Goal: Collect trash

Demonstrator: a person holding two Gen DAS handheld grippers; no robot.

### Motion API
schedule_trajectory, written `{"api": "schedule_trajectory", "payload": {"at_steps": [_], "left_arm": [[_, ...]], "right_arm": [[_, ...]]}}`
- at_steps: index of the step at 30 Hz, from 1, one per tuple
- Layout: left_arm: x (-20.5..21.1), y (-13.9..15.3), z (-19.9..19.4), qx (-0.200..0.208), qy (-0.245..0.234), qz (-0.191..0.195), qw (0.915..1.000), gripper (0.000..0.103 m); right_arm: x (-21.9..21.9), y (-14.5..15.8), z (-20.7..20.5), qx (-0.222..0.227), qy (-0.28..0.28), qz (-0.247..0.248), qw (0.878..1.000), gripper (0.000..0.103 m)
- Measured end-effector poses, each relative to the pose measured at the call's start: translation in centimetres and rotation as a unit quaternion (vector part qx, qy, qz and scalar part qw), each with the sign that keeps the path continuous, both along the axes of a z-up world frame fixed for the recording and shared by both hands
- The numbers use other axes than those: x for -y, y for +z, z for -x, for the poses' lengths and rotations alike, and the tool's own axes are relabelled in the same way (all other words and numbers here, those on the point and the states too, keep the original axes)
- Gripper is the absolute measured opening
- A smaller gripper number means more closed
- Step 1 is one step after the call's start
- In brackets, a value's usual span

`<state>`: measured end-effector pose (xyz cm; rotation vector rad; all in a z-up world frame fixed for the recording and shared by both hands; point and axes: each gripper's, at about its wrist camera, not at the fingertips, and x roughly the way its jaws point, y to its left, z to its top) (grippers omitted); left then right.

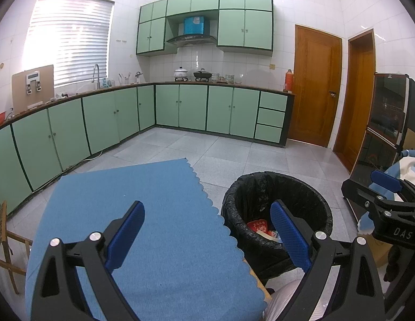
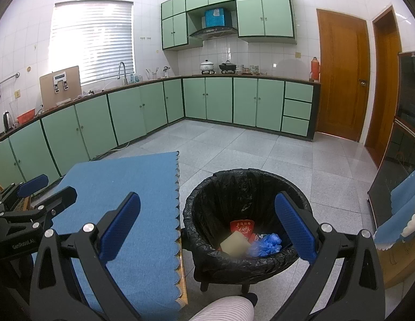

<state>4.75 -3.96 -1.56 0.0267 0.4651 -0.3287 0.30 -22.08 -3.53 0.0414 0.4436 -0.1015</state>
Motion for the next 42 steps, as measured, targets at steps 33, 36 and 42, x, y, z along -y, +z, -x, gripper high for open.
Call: {"api": "schedule_trajectory", "payload": {"at_steps": [33, 36, 42], "left_arm": [[0.08, -0.04, 0.24, -0.001, 0.001, 0.001, 1.0000, 0.094], [0.17, -0.14, 0.20, -0.002, 0.001, -0.001, 1.0000, 0.094], [0.15, -0.12, 0.18, -0.002, 0.001, 0.000, 1.0000, 0.094]], "right_arm": [[-0.11, -0.14, -0.09, 0.001, 0.000, 0.000, 1.000, 0.098], [-0.11, -0.13, -0.09, 0.001, 0.000, 0.000, 1.000, 0.098], [-0.09, -0.14, -0.13, 0.001, 0.000, 0.000, 1.000, 0.098]]}}
